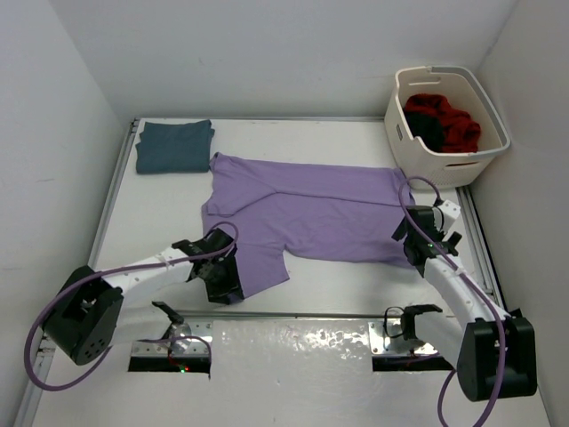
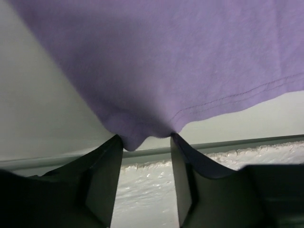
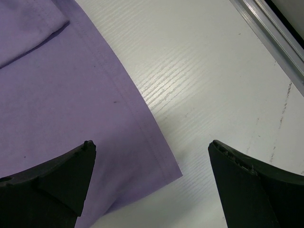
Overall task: Fold and stack the t-shirts
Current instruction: Grap the side of the flattened tshirt closest away from the robot with both arms
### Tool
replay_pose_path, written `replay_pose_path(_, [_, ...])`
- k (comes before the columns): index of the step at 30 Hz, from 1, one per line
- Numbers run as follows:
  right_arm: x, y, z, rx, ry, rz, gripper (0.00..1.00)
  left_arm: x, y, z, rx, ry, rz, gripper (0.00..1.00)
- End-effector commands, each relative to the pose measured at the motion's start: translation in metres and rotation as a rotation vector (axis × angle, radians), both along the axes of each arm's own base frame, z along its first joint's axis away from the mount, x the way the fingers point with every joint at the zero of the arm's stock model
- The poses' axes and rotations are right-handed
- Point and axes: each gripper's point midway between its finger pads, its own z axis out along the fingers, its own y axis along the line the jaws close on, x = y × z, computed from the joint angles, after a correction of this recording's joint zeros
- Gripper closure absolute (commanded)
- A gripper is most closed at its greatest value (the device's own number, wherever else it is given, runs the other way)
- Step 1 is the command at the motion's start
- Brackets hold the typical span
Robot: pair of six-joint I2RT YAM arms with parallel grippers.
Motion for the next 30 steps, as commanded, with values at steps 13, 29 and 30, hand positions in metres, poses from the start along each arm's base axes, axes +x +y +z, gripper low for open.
replay_pose_path(13, [-0.016, -0.015, -0.014, -0.038, 0.102, -0.056, 0.01, 0.028, 0.009, -0.005, 0.111, -0.100, -0.089, 1.00])
replay_pose_path(29, [-0.052, 0.007, -0.063, 0.280, 0.234, -0.067, 0.10, 0.032, -0.010, 0.012, -0.010, -0.158, -0.113, 1.00])
replay_pose_path(30, [-0.052, 0.009, -0.065, 0.293, 0.231, -0.064, 0.14, 0.032, -0.010, 0.012, -0.009, -0.157, -0.114, 1.00])
